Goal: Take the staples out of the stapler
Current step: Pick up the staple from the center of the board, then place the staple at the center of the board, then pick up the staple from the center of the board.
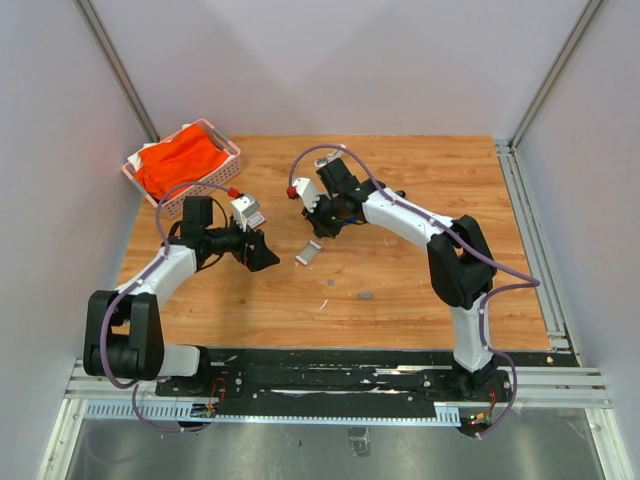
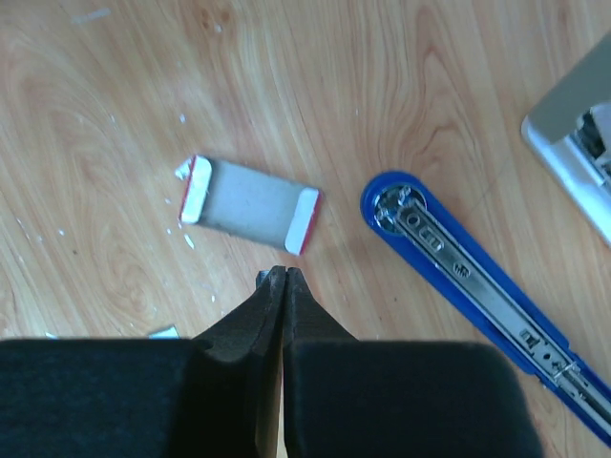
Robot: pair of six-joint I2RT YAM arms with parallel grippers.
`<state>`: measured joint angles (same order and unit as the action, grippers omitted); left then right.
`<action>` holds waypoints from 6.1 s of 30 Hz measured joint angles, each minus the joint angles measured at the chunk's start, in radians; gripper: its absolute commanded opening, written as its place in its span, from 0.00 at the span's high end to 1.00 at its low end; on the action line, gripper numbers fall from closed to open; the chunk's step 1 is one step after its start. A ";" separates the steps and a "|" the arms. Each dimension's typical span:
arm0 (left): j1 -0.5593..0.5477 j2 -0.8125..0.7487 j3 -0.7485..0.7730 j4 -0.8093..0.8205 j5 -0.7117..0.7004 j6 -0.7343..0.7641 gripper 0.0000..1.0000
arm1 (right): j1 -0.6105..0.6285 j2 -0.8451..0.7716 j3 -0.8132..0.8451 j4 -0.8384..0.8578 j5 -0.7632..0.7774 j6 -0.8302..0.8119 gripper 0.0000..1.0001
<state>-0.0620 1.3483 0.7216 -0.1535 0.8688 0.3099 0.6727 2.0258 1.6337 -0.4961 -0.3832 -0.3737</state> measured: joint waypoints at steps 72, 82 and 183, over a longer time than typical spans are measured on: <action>0.044 -0.060 -0.011 -0.044 0.106 0.109 0.02 | 0.120 0.208 0.127 0.042 0.145 0.167 0.88; 0.046 -0.053 -0.011 -0.044 0.112 0.113 0.02 | 0.120 0.192 0.127 0.033 0.159 0.155 0.84; 0.048 -0.061 -0.017 -0.059 0.111 0.154 0.02 | 0.101 -0.084 -0.325 0.072 0.082 0.106 0.99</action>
<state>-0.0139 1.2869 0.7048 -0.2123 0.9802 0.4641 0.7738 1.9423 1.3090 -0.4240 -0.3012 -0.2672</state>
